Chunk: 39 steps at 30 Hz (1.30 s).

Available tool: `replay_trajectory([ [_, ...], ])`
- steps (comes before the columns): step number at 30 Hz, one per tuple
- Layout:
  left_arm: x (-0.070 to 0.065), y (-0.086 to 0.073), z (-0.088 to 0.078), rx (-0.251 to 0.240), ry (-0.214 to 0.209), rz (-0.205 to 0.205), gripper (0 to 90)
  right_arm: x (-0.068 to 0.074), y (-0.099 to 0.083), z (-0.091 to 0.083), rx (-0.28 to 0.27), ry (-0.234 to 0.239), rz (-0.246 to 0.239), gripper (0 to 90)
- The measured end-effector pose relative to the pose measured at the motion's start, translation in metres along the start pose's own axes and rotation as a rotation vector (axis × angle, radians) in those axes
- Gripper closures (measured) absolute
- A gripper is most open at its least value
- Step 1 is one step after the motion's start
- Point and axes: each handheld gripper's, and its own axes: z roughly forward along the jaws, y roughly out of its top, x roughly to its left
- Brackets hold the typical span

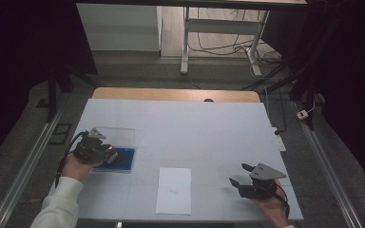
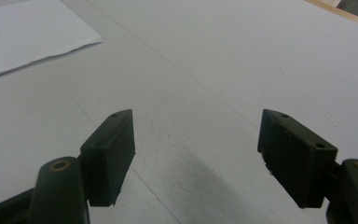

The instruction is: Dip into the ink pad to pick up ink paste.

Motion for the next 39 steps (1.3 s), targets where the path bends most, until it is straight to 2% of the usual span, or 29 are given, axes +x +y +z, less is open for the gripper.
replay_trajectory([
  [9,0.0009,-0.0006,0.0005,-0.001,-0.002,-0.005,70.4,0.0001,-0.0005,0.0009,0.004,0.004,0.000,26.8],
  [14,-0.0008,0.0004,0.0014,0.007,0.009,0.009,70.5,0.0000,-0.0007,0.0009,0.003,0.004,0.002,26.8],
  [17,-0.0002,0.0009,0.0016,0.012,0.003,-0.002,70.6,0.0005,-0.0003,0.0008,0.007,0.004,-0.003,26.8],
  [21,-0.0004,0.0025,0.0022,0.027,0.005,-0.003,70.7,0.0008,-0.0002,0.0004,0.009,0.003,-0.005,27.0],
  [24,-0.0015,0.0050,0.0043,0.055,0.013,0.009,70.8,0.0011,0.0001,0.0000,0.008,0.003,-0.006,26.9],
  [31,-0.0022,0.0062,0.0058,0.073,0.014,0.012,71.0,0.0015,0.0003,-0.0005,0.004,0.003,-0.006,27.0],
  [35,-0.0040,0.0056,0.0067,0.071,0.024,0.022,71.1,0.0025,0.0010,-0.0015,0.007,-0.002,-0.011,26.9],
  [39,-0.0036,0.0010,0.0068,0.042,0.021,0.017,71.1,0.0031,0.0014,-0.0023,0.002,0.003,-0.012,26.9],
])
